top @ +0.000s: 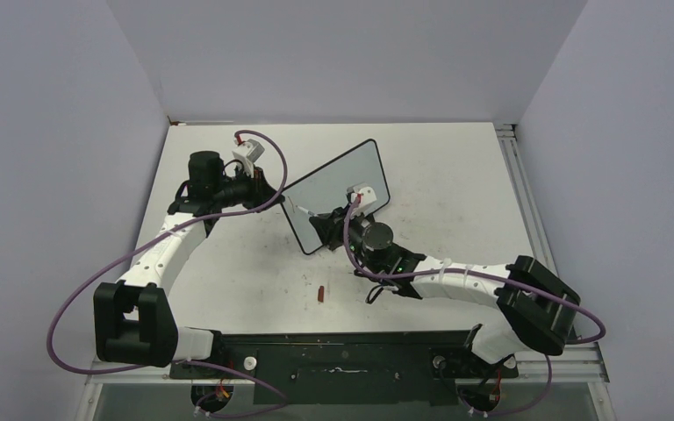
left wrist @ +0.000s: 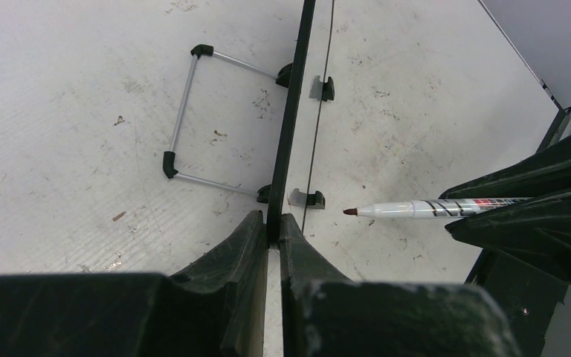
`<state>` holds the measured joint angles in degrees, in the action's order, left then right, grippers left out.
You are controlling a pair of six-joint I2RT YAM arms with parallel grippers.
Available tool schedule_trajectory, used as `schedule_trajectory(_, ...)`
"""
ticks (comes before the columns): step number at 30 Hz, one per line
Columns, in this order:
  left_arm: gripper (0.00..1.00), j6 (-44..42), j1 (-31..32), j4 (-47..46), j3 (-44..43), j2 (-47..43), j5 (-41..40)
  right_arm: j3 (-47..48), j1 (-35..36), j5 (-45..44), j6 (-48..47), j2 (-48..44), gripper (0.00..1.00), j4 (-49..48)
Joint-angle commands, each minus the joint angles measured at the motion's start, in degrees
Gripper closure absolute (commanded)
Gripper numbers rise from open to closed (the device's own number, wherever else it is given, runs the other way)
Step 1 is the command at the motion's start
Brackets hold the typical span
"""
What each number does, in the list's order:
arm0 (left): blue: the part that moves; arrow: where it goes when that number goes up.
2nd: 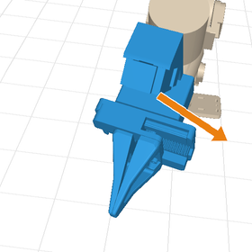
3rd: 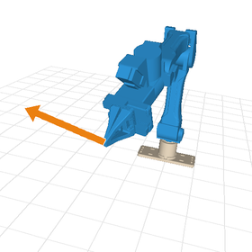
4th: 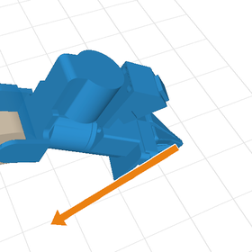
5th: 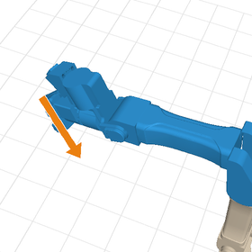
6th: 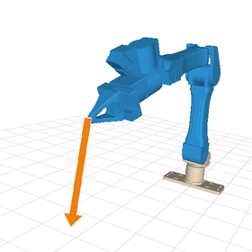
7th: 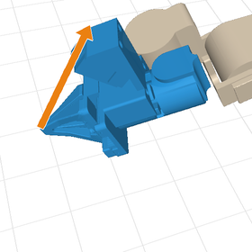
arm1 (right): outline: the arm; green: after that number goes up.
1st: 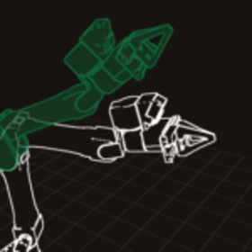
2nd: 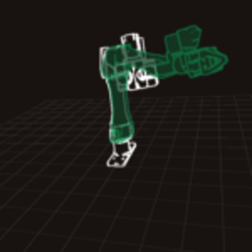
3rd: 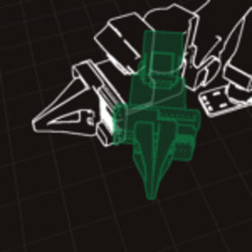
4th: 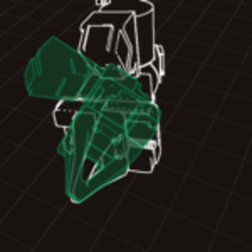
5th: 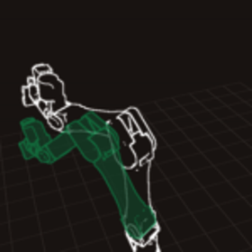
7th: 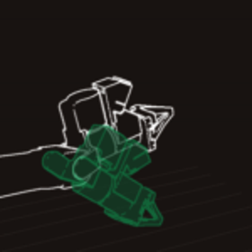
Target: Write a sentence on the whiteboard
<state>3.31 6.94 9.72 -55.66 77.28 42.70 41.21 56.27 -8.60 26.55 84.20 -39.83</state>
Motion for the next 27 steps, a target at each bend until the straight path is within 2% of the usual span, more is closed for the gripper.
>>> schedule_trajectory(1, 1.0, -1.3, 0.2, 0.1, -2.1, -1.8, 0.4, 1.4, 0.4, -1.0, -2.2, -1.9, 0.95, -2.3)
schedule_trajectory(27, 1.0, -1.8, 0.2, 0.7, -2.5, -1.0, 0.4, 8.5, -1.0, 0.4, -4.8, 5.9, 0.95, -4.4)
